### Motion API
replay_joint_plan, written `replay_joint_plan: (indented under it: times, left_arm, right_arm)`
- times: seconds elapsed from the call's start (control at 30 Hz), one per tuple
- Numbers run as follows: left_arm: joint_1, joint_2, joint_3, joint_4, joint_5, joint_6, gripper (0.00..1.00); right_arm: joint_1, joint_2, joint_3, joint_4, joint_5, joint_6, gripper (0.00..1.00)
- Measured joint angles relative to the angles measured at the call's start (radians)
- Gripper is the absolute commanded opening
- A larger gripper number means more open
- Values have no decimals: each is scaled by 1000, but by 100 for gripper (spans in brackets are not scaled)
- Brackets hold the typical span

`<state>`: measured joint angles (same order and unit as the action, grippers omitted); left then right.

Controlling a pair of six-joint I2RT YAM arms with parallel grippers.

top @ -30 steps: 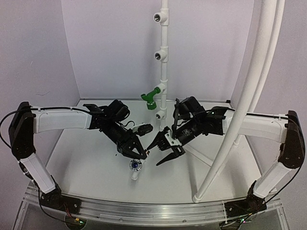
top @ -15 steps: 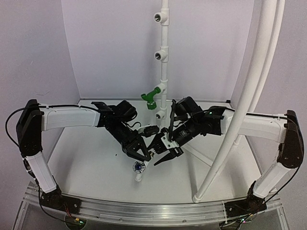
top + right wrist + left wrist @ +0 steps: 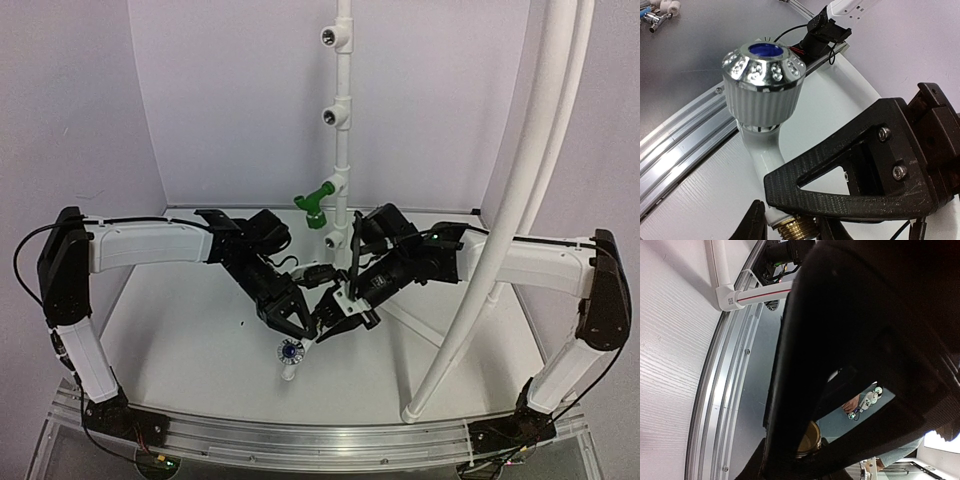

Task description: Install the water faucets

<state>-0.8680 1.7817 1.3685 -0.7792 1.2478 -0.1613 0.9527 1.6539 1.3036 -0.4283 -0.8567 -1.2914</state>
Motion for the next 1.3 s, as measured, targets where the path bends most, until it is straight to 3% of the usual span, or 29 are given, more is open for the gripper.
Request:
replay_joint_plan:
  times: [0.07, 0.33, 0.5, 0.6, 0.7, 0.9, 1.07, 1.3]
  left_arm:
    - [-2, 0, 0, -6, -5, 4, 30]
    - [3, -7, 20, -26, -101, -14, 47]
    - [60, -98, 3, -3, -254, -104, 86]
    - [137, -191, -5, 21, -369, -158, 98]
    - [198, -310, -13, 56, -526, -194, 100]
    - [200, -599, -95, 145, -795, -234, 100]
    - [196, -711, -166, 206, -759, -232, 95]
    - [90, -671, -209, 232, -674, -201, 99]
  right_arm:
    - [0, 0, 3, -7, 4, 1, 0]
    - [5, 0, 4, -26, 38, 38, 0]
    - [3, -2, 4, -32, 57, 115, 0]
    - [-1, -9, 4, -38, 57, 176, 0]
    - [-12, -23, 4, -37, 57, 257, 0]
    - [-90, -74, 18, -39, 44, 471, 0]
    - [-171, -145, 25, -38, 12, 677, 0]
    - [-195, -175, 84, -42, -71, 906, 0]
